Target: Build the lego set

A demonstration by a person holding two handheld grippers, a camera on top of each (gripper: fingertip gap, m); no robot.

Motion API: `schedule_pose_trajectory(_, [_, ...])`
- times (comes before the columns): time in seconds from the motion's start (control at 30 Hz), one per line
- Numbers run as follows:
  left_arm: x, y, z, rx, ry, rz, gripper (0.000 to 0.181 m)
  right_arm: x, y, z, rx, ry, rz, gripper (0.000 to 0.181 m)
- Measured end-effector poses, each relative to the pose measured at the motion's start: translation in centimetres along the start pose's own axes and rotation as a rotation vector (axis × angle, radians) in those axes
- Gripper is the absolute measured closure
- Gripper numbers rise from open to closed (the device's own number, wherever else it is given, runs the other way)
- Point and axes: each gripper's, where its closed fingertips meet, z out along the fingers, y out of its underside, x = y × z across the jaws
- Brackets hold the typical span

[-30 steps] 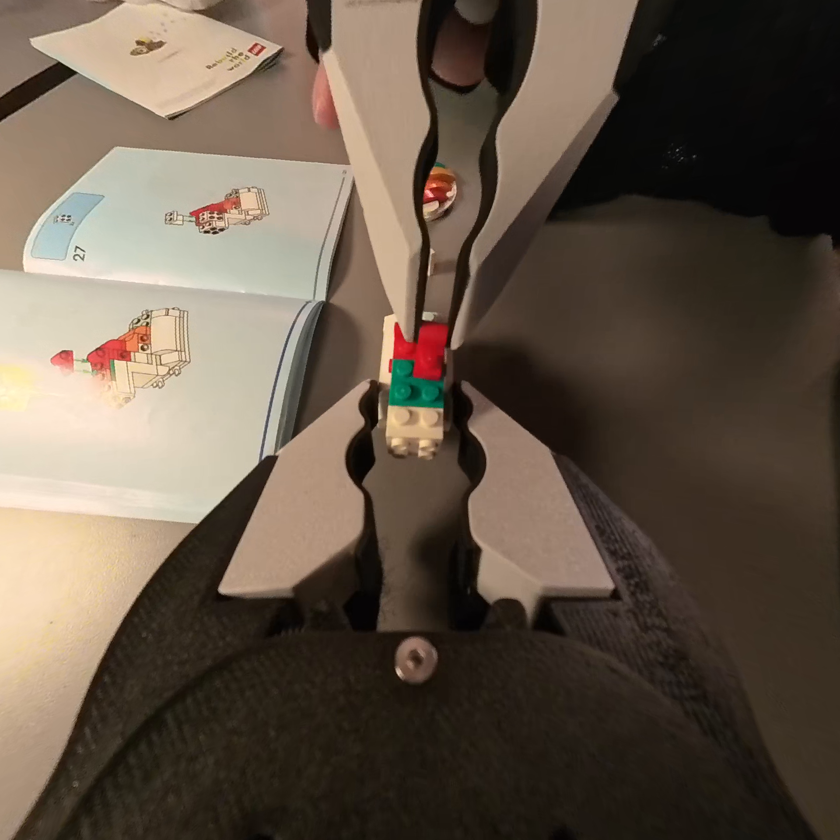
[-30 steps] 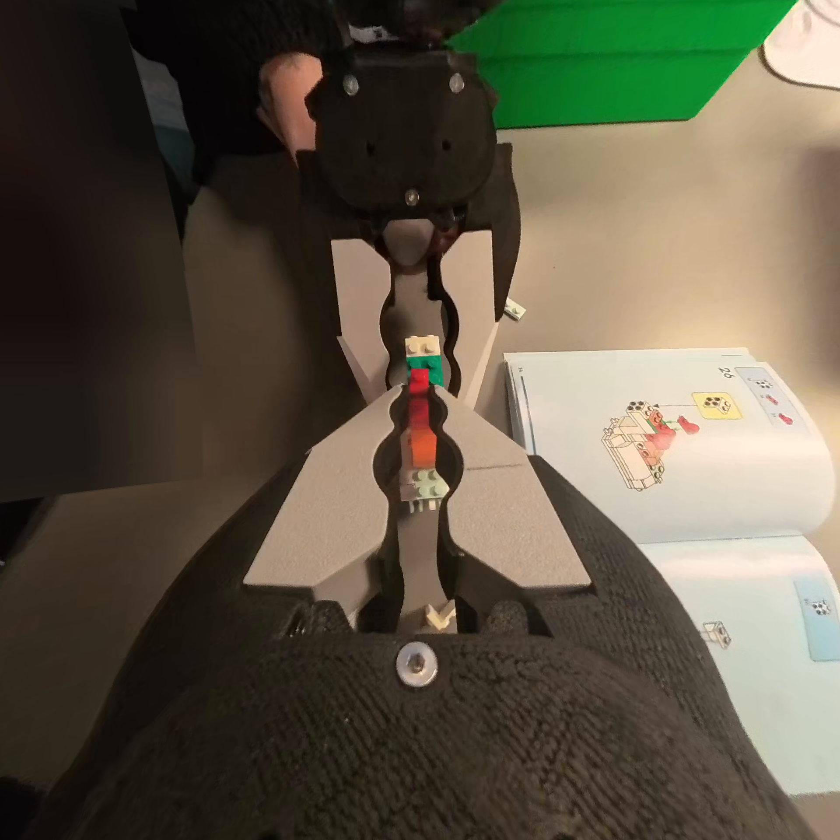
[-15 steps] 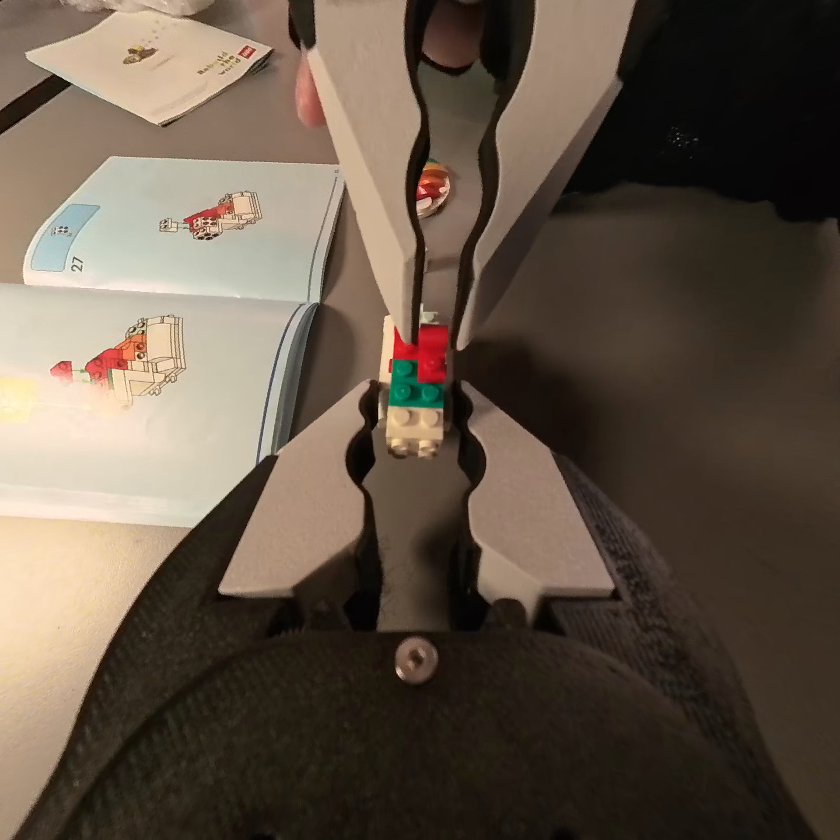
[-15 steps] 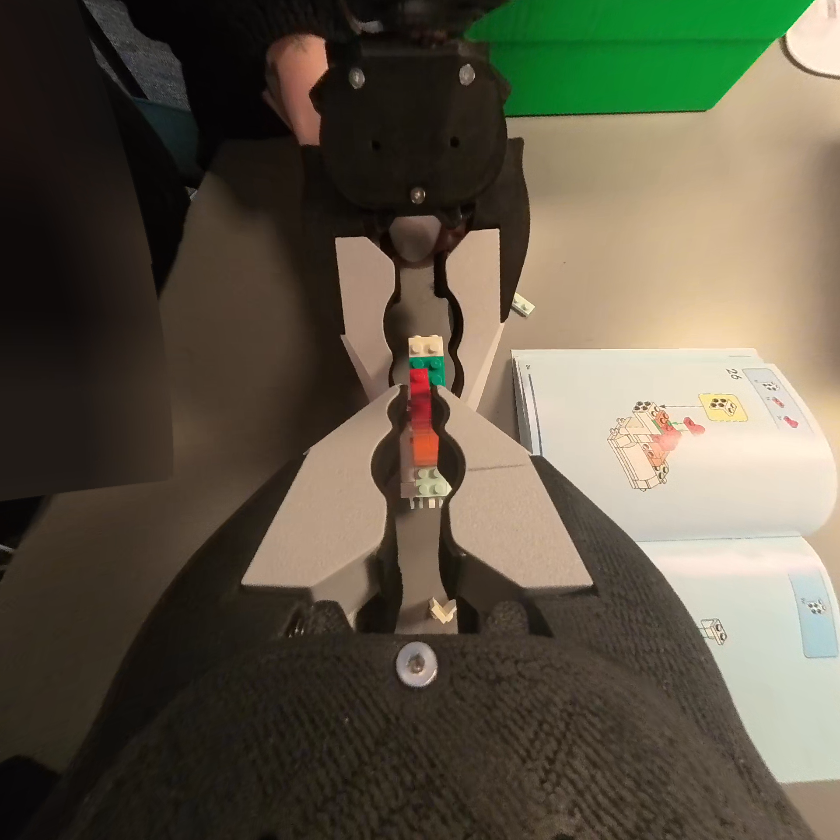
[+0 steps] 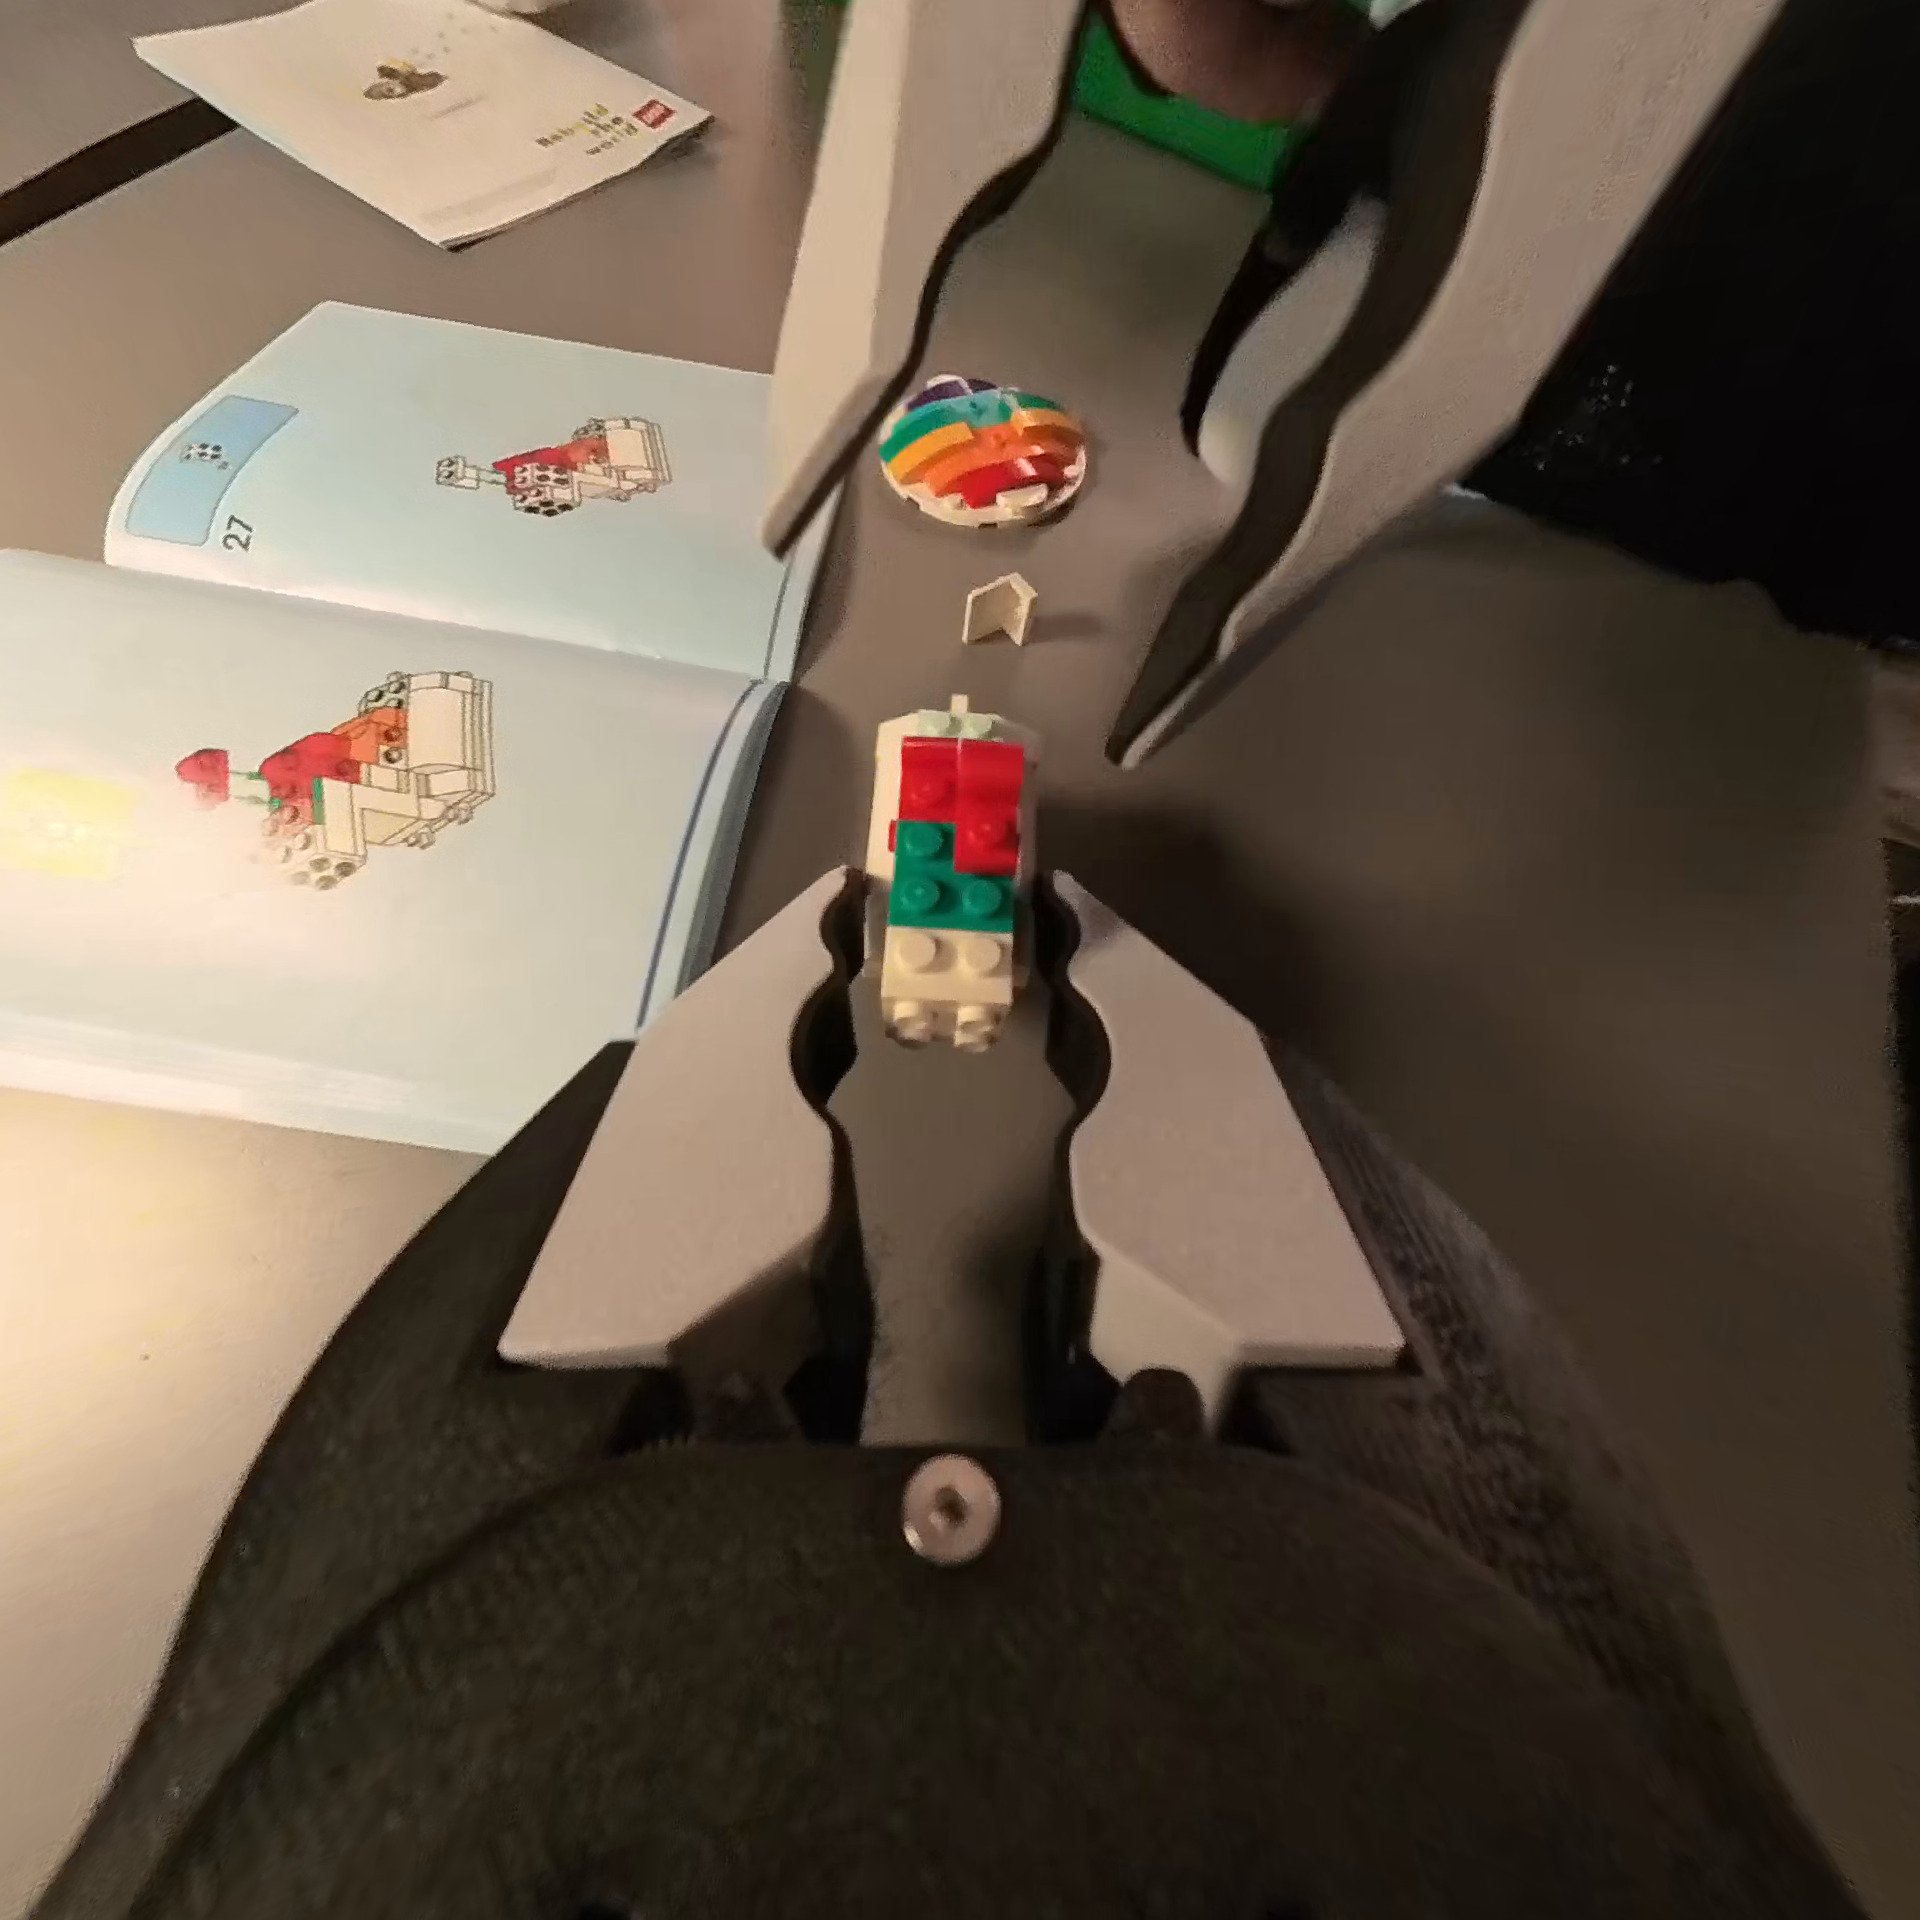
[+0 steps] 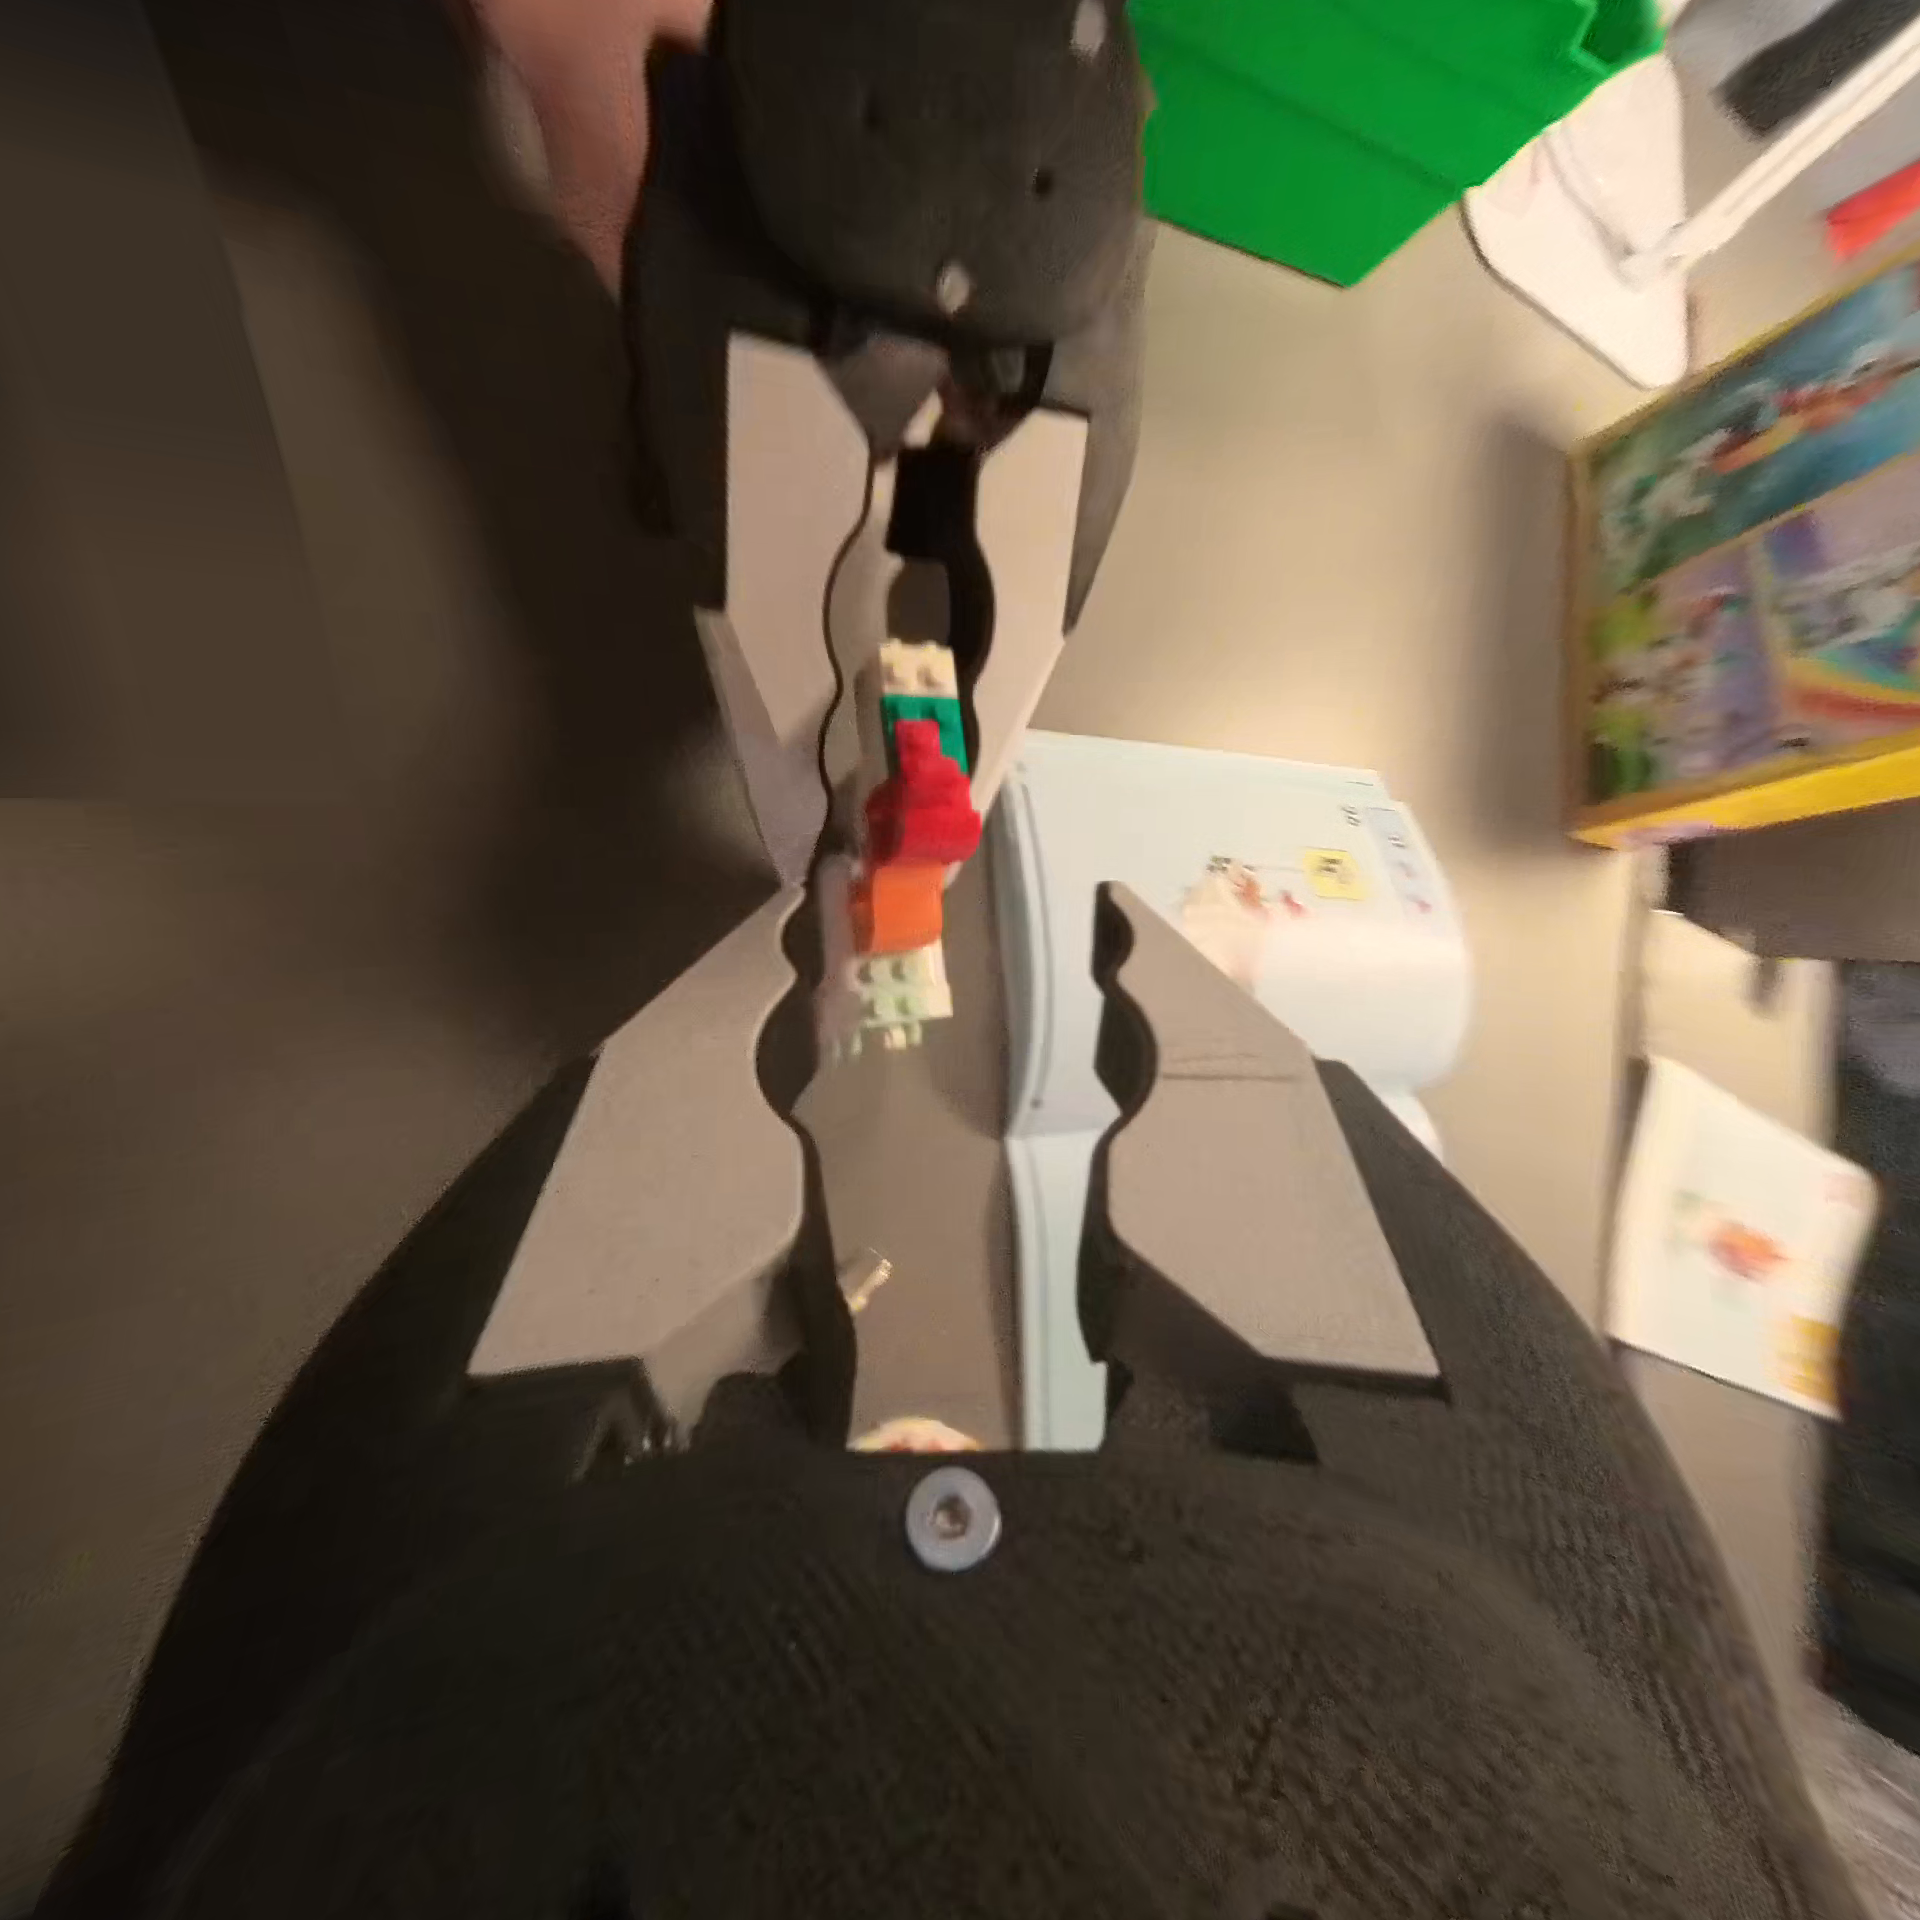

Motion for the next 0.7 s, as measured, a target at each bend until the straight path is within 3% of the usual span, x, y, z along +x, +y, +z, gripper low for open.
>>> schedule_pose_trajectory(0.03, [-0.1,-0.1,-0.1,0.005,0.001,-0.011,0.149,0.0,0.3,0.2,-0.033,0.061,-0.058,0.123])
schedule_pose_trajectory(0.13, [-0.2,-0.4,-0.4,0.017,0.011,-0.046,0.15,-0.3,0.3,0.7,-0.086,0.241,-0.227,0.097])
schedule_pose_trajectory(0.23, [-0.3,-0.5,-0.7,0.021,0.017,-0.072,0.15,-1.0,-1.1,1.2,-0.071,0.404,-0.37,0.088])
schedule_pose_trajectory(0.43, [-0.1,-0.4,-0.8,0.015,0.053,-0.124,0.15,-1.3,-2.5,2.1,-0.161,0.62,-0.604,0.087])
schedule_pose_trajectory(0.7, [0.1,-0.5,-1.0,0.01,0.067,-0.141,0.15,-0.9,-1.8,3.1,-0.251,0.654,-0.649,0.104])
